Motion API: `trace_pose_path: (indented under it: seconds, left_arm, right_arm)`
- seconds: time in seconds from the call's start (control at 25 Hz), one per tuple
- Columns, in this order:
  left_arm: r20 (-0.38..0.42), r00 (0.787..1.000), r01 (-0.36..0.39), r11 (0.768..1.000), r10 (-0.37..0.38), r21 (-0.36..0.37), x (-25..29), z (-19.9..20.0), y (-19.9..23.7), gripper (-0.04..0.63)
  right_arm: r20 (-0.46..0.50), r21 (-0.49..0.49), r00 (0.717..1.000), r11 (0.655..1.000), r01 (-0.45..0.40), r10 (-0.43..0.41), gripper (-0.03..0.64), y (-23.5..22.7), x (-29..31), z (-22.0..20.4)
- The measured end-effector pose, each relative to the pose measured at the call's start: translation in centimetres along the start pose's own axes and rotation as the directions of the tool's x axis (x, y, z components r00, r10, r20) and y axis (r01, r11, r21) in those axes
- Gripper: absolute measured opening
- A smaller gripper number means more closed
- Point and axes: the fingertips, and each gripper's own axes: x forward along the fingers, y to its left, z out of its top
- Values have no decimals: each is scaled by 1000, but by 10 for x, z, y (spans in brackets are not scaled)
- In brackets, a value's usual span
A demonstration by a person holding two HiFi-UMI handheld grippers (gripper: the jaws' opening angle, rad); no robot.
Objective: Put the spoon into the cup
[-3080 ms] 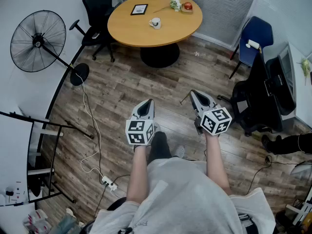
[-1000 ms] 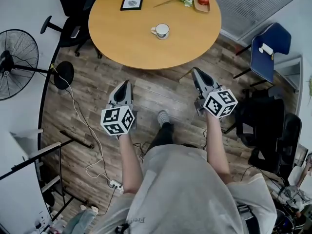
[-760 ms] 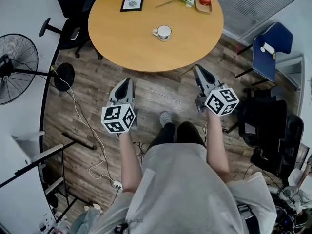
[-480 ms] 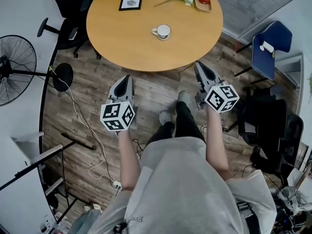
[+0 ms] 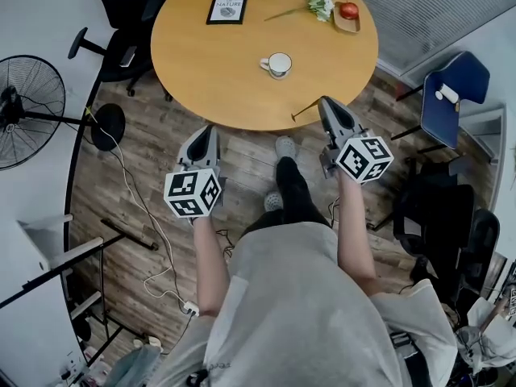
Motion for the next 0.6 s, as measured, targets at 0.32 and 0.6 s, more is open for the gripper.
trace_pose_path:
  seconds: [0.32, 0.6]
  left_arm:
    - [-5, 1000, -3, 1000, 3, 8, 44, 18, 11, 8]
    - [-21, 1000, -6, 1000, 6, 5, 95, 42, 20, 9]
  right_arm:
    - [-11, 9, 1000, 1000, -15, 15, 2, -24, 43, 11]
    - [-19, 9, 999, 1000, -28, 28, 2, -53, 91, 38]
